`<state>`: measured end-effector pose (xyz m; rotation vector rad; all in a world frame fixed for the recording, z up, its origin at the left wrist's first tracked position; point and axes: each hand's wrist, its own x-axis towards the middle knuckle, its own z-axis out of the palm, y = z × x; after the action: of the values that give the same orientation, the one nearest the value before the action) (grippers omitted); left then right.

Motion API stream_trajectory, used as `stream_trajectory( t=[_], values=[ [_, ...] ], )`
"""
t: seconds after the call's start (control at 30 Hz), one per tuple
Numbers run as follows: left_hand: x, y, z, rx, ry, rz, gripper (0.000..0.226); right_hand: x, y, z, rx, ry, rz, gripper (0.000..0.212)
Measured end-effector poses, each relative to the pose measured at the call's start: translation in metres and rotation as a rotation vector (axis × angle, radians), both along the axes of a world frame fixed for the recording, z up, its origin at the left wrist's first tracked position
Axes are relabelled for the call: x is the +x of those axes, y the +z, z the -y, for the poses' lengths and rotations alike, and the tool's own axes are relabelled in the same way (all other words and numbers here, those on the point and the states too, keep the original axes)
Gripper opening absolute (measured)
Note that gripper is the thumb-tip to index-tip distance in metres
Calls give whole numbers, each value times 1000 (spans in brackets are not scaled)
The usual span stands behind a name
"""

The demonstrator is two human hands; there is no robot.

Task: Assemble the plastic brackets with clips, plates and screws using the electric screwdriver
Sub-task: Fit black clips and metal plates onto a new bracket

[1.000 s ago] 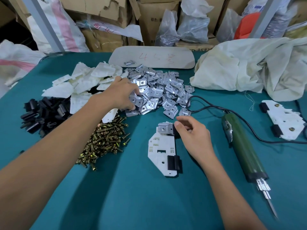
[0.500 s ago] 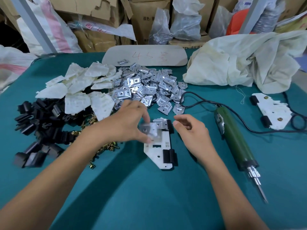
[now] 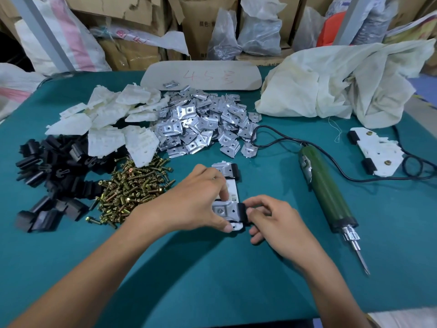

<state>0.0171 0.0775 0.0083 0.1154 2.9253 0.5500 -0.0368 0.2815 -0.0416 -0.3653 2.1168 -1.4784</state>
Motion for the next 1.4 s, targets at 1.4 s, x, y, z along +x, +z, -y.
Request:
stream_trajectory(
  t=[1.4],
  values=[
    [2,-41,13,1185,459,-335,45,-45,19,52,-545,-74,263,25]
  ],
)
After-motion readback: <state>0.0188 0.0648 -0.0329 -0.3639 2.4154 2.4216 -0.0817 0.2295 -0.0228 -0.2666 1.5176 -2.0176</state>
